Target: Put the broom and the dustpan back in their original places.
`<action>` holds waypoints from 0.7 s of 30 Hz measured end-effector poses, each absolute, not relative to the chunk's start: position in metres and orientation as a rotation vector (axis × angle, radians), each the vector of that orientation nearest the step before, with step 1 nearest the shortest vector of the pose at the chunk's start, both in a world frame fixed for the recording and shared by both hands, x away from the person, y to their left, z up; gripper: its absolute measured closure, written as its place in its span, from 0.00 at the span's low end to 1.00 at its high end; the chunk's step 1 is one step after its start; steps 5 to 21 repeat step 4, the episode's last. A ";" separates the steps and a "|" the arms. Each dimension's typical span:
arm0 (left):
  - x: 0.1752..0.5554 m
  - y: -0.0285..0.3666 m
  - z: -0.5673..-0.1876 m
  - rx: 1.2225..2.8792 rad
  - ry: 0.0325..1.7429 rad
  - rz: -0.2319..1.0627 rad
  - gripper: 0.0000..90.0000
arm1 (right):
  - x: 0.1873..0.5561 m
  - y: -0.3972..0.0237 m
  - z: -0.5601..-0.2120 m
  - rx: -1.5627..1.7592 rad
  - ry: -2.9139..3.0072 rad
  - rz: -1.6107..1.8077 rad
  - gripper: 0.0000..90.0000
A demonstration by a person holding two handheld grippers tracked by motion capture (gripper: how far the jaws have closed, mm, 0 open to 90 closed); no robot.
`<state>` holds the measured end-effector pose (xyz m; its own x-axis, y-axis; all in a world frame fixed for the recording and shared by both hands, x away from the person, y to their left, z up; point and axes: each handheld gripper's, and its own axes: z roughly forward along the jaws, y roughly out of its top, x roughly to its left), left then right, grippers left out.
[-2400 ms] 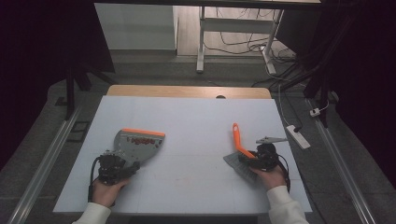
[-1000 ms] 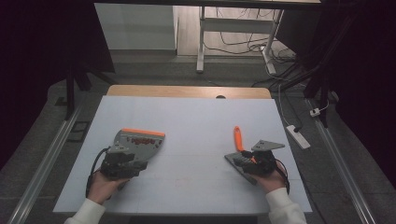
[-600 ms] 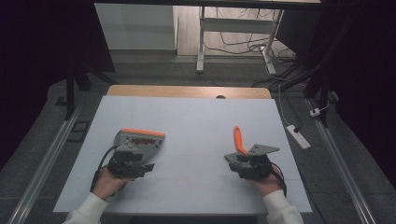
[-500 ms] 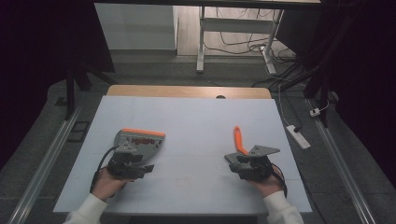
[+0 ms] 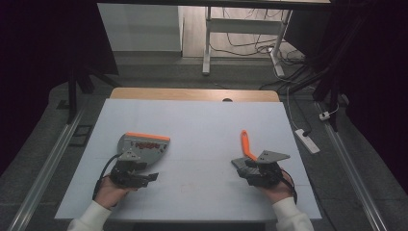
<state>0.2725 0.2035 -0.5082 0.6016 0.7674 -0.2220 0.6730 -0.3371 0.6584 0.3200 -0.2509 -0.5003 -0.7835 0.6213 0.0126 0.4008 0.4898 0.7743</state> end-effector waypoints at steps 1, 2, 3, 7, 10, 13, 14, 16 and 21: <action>0.272 0.204 -0.508 2.091 1.134 0.163 0.37 | 0.320 -0.251 -0.500 0.869 2.468 1.179 0.52; 0.272 0.204 -0.508 2.087 1.135 0.164 0.37 | 0.320 -0.251 -0.500 0.869 2.468 1.180 0.52; 0.272 0.204 -0.508 2.086 1.134 0.163 0.37 | 0.320 -0.251 -0.500 0.869 2.466 1.182 0.52; 0.272 0.205 -0.508 2.085 1.133 0.162 0.37 | 0.320 -0.251 -0.500 0.869 2.465 1.183 0.52; 0.272 0.205 -0.508 2.085 1.133 0.162 0.37 | 0.320 -0.251 -0.500 0.869 2.465 1.183 0.52; 0.272 0.205 -0.508 2.085 1.133 0.162 0.37 | 0.320 -0.251 -0.500 0.869 2.465 1.183 0.52; 0.272 0.205 -0.508 2.085 1.133 0.162 0.37 | 0.320 -0.251 -0.500 0.869 2.465 1.183 0.52; 0.272 0.205 -0.508 2.085 1.133 0.162 0.37 | 0.320 -0.251 -0.500 0.869 2.465 1.183 0.52; 0.272 0.205 -0.508 2.085 1.133 0.162 0.37 | 0.320 -0.251 -0.500 0.869 2.465 1.183 0.52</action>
